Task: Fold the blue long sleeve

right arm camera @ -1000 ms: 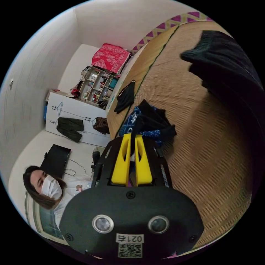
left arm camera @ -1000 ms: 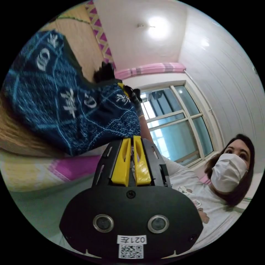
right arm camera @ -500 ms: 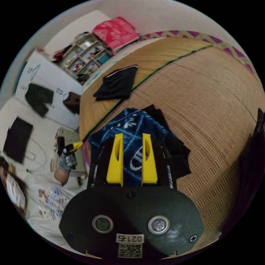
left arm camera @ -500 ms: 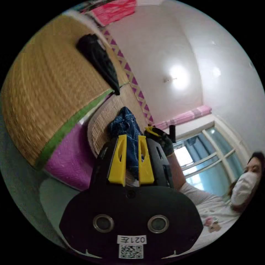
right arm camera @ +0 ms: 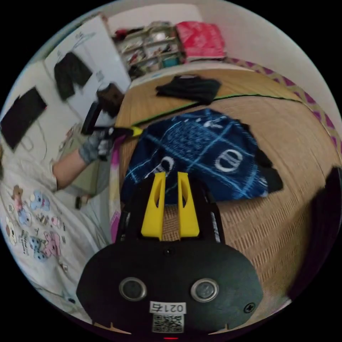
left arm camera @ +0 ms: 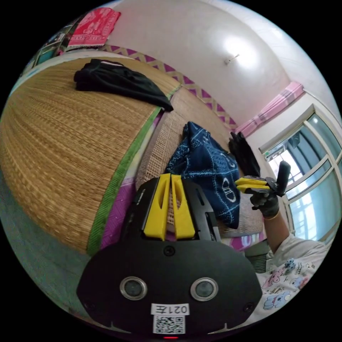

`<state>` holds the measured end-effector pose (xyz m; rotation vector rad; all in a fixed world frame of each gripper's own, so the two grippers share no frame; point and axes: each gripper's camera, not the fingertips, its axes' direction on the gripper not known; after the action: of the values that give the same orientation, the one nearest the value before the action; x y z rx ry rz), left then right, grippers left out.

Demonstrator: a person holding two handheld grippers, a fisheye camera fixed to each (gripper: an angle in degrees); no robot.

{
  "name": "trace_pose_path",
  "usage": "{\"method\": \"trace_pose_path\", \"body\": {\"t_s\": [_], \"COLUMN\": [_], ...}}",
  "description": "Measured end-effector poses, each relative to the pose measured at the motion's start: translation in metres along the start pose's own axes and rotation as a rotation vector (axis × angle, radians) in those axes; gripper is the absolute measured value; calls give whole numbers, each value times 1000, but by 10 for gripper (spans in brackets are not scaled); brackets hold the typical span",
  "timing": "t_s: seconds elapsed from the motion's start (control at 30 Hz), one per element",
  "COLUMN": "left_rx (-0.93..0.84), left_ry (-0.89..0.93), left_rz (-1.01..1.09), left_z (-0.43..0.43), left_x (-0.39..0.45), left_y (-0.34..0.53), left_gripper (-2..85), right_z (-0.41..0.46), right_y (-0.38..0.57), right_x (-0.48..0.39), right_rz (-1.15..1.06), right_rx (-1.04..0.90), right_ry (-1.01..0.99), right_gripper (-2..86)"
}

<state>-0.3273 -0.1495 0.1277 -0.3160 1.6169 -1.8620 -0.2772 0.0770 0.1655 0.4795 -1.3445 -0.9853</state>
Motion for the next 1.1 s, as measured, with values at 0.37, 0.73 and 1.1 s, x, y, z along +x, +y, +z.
{"method": "trace_pose_path", "body": {"t_s": [0.37,0.73,1.1], "left_rx": [-154,-321,-191], "left_ry": [209,365,292], "left_rz": [-11,3,265], "left_z": [22,54,-60], "left_x": [-11,-14,7], "left_y": [-48,-83,-215], "left_gripper": [135,36,30], "right_z": [-11,21,-40], "right_y": [81,62,-110], "right_x": [219,230,123], "right_rz": [740,690,301], "right_rx": [240,232,258], "right_ry": [-477,-620,-507], "right_gripper": [138,61,57]}}
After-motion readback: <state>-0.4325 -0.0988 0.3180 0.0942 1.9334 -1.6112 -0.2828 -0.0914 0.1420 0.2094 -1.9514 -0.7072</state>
